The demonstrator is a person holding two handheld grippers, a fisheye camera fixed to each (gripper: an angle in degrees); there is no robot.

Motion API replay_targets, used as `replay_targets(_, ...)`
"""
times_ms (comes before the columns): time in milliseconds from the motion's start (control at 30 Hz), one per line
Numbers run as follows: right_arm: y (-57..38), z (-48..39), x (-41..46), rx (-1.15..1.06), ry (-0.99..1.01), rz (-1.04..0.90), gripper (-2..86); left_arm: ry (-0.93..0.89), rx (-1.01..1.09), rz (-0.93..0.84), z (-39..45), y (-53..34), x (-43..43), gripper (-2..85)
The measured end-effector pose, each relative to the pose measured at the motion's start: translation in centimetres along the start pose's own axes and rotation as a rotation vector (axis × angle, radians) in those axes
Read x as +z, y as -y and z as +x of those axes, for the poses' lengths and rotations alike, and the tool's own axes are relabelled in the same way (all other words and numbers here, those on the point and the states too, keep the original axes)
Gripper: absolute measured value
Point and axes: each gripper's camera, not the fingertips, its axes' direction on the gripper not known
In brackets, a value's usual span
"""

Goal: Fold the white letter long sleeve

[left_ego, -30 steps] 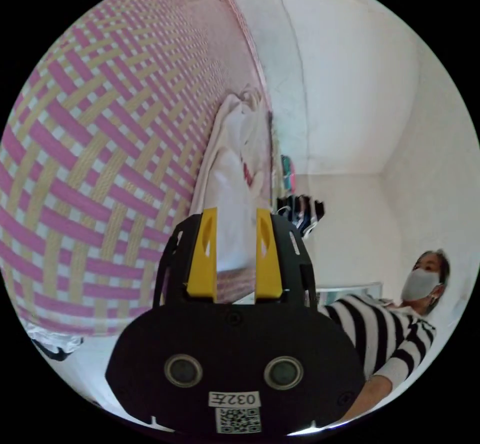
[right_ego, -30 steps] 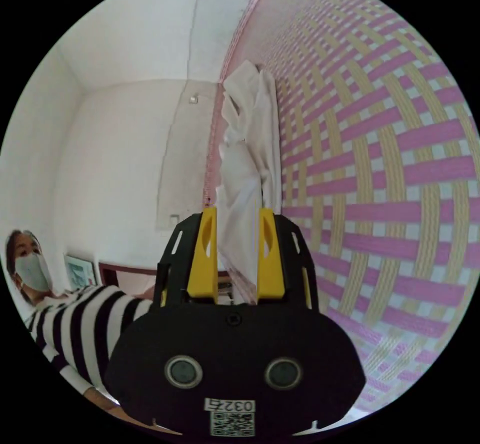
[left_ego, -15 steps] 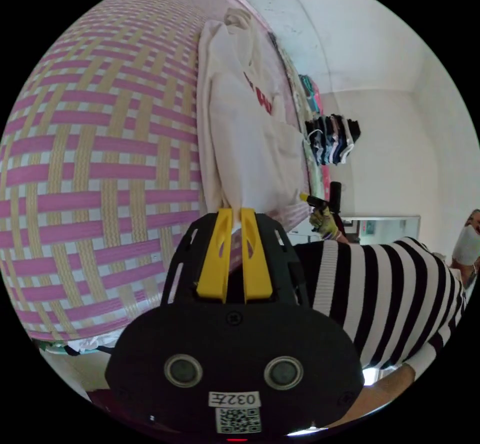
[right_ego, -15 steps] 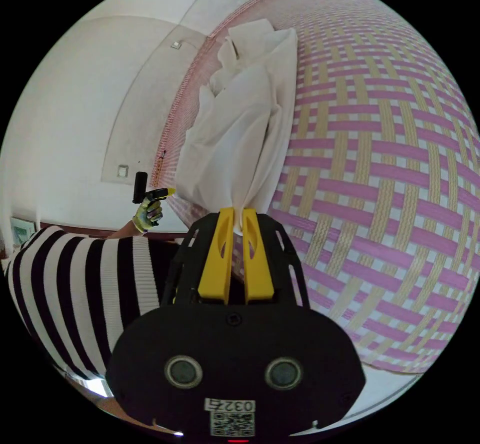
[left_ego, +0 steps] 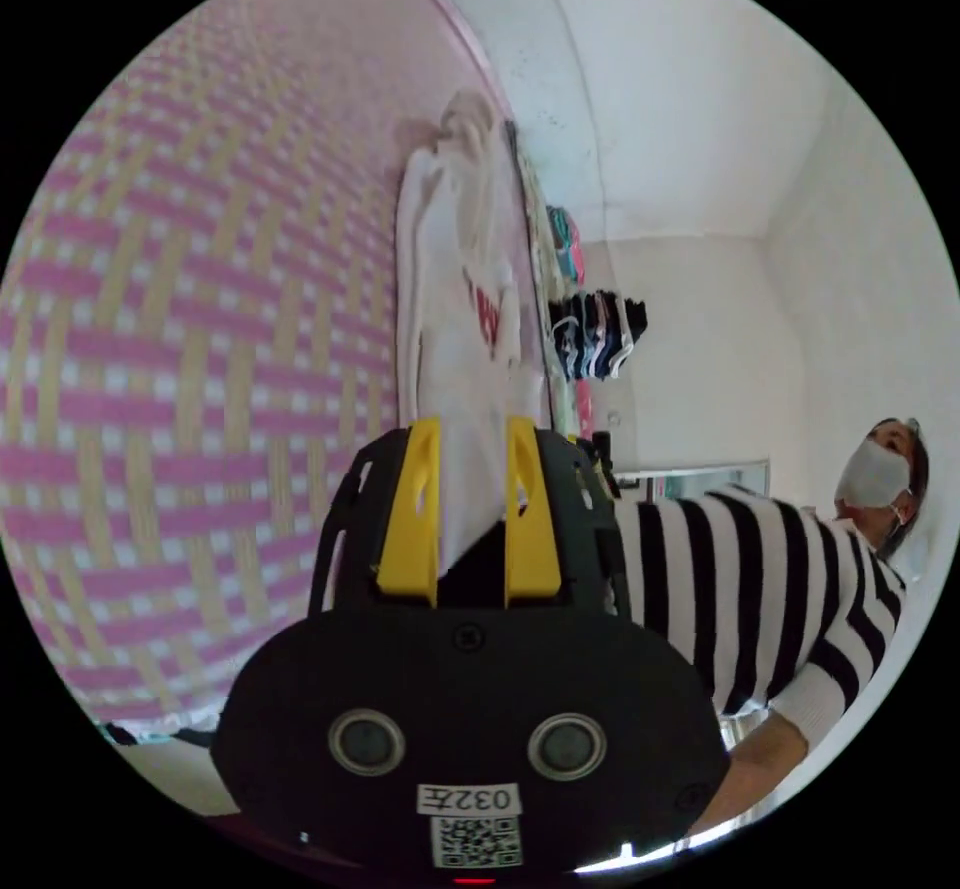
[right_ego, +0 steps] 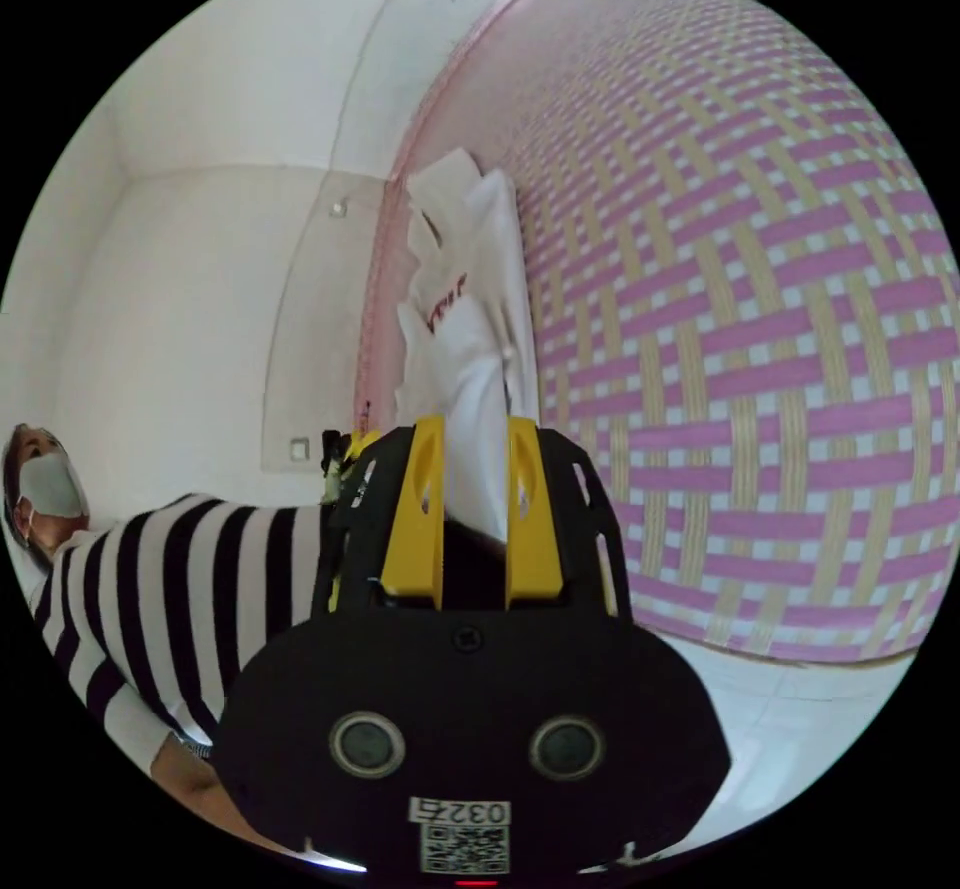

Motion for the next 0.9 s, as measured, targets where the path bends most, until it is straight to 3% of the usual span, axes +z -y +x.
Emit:
replay_targets(133,3.8,-1.5,0.8,-0.055,0.082,0.066,9.6,-0.08,0.02,0.16,2.7,10.9,0.4,10.4)
replay_targets(233,6.2,-3.0,3.0,-0.113,0.109,0.03,9.6,-0.149,-0.015,0.181,3.7,19.3,3.5,12.3)
replay_targets(467,8.1,-1.5,4.7,-0.078,0.138,0.032,9.0,0.064,-0.094,0.156,4.4,35.9,9.9,13.8)
replay_targets(633,7.3,0.9,4.4,0.016,0.146,0.063,8.5,0.179,-0.135,0.129,3.3,42.1,12.7,13.2)
replay_targets(733,7.2,1.6,4.6,0.05,0.142,0.056,8.0,0.239,-0.16,0.1,2.9,43.6,13.9,7.9)
replay_targets(900,7.9,0.6,4.3,0.01,0.162,0.049,7.6,0.169,0.073,0.126,7.3,41.8,13.1,-0.6)
